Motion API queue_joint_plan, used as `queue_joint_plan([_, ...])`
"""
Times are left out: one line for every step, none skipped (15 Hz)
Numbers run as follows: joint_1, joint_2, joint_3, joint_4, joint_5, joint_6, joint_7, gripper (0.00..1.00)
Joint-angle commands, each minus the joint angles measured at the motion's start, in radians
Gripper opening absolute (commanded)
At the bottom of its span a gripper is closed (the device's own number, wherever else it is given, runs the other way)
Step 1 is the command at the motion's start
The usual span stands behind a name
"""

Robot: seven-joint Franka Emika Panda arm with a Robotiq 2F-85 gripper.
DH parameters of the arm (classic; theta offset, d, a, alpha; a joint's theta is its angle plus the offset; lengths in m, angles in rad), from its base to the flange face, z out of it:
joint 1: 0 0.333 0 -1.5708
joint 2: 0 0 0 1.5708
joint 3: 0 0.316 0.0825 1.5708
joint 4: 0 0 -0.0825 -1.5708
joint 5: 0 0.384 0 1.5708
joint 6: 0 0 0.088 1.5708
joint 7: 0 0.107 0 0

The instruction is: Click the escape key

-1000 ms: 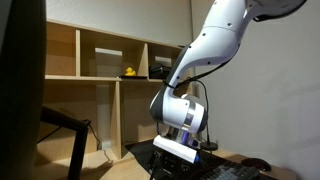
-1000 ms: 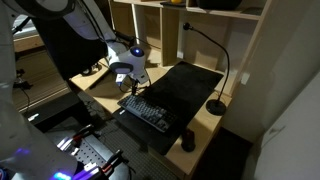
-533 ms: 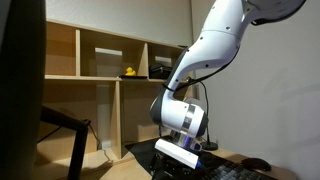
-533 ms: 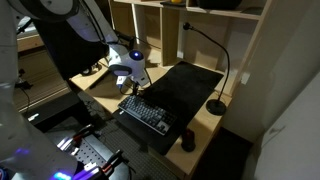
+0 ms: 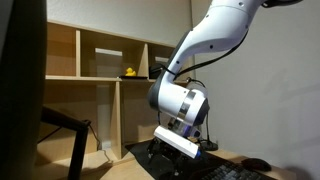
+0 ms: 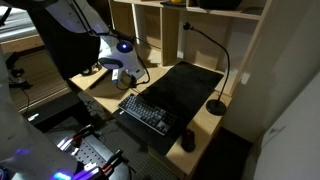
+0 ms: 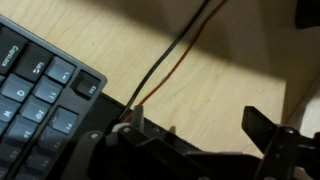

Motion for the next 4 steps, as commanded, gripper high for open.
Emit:
queue_joint_plan([-0.014, -0.112, -0.029, -0.089, -0.040, -0.087, 0.033, 1.00])
queue_joint_plan([-0.023, -0.136, -0.037, -0.104, -0.051, -0.141, 0.035, 1.00])
queue_joint_plan([-0.003, -0.070, -0.025, -0.045, -0.022, -0.062, 0.017, 1.00])
queue_joint_plan([-0.006, -0.089, -0.033, -0.061, -0.030, -0.093, 0.021, 1.00])
